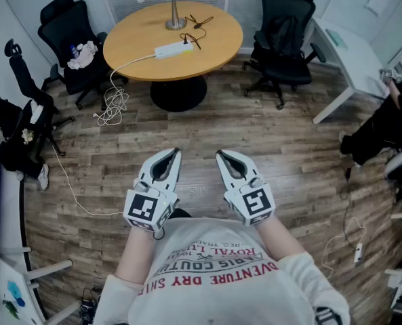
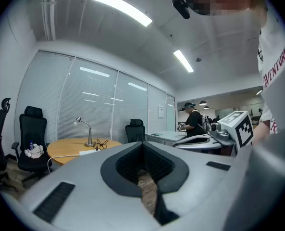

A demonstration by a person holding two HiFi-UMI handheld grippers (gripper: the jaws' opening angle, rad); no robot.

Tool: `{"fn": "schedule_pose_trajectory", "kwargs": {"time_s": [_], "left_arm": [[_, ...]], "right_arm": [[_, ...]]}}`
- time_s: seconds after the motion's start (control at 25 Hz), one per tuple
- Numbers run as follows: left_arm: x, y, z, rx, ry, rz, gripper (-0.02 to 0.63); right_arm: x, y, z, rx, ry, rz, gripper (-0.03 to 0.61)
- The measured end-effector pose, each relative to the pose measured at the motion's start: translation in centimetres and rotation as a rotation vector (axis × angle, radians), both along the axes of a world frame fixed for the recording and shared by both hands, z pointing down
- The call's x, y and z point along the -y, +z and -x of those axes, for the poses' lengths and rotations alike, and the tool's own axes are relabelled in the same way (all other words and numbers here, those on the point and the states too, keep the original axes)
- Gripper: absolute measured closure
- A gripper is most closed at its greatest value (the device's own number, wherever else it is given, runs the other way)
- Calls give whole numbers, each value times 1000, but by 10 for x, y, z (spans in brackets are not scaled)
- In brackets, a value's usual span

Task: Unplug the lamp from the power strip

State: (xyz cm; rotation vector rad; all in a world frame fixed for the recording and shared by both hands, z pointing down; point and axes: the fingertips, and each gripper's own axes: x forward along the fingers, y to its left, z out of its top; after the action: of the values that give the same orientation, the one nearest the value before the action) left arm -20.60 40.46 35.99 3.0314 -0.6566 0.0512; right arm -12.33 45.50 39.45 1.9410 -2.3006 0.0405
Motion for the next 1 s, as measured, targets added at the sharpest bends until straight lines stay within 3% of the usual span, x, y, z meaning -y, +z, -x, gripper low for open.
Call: {"fn": "schedule_pose_trajectory", "kwargs": {"time_s": [0.68, 1.0], "left_arm": [[-4, 18, -24, 13, 3, 36, 586], [34, 36, -28, 46, -10, 73, 586]], "right_arm": [[-5, 18, -28, 44, 31, 24, 549], [31, 37, -39, 61, 26, 71, 549]]}}
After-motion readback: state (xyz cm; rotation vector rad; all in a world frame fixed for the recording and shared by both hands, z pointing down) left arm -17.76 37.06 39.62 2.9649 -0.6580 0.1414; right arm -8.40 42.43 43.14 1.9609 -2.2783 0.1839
